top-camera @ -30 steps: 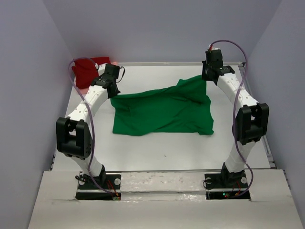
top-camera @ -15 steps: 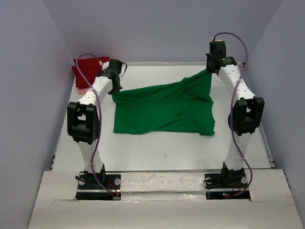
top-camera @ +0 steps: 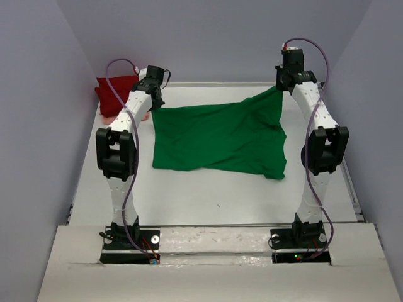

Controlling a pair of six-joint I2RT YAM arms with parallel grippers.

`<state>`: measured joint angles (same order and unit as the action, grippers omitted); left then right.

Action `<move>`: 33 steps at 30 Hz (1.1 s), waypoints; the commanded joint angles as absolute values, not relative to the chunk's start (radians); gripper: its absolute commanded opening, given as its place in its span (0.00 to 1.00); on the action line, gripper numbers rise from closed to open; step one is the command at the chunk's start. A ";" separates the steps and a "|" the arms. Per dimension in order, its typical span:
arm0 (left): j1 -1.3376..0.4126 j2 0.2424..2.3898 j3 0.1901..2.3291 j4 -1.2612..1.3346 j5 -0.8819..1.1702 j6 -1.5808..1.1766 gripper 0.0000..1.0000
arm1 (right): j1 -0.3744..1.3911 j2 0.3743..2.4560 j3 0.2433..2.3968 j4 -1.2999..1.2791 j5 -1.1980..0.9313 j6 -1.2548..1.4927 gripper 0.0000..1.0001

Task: Fold and stack the t-shirts
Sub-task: Fold the other side of the tshirt into a rectangle

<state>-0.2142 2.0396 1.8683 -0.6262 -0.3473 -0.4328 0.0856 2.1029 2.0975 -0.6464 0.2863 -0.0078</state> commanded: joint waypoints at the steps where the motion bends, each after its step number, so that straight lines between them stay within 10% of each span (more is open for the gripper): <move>1: -0.209 2.071 1.946 -0.653 -0.360 -0.414 0.00 | 0.074 2.098 2.117 -0.601 0.275 -0.061 0.00; 33: -0.201 2.277 2.227 -0.724 -0.325 -0.390 0.00 | 0.011 2.137 2.177 -0.612 0.135 -0.037 0.00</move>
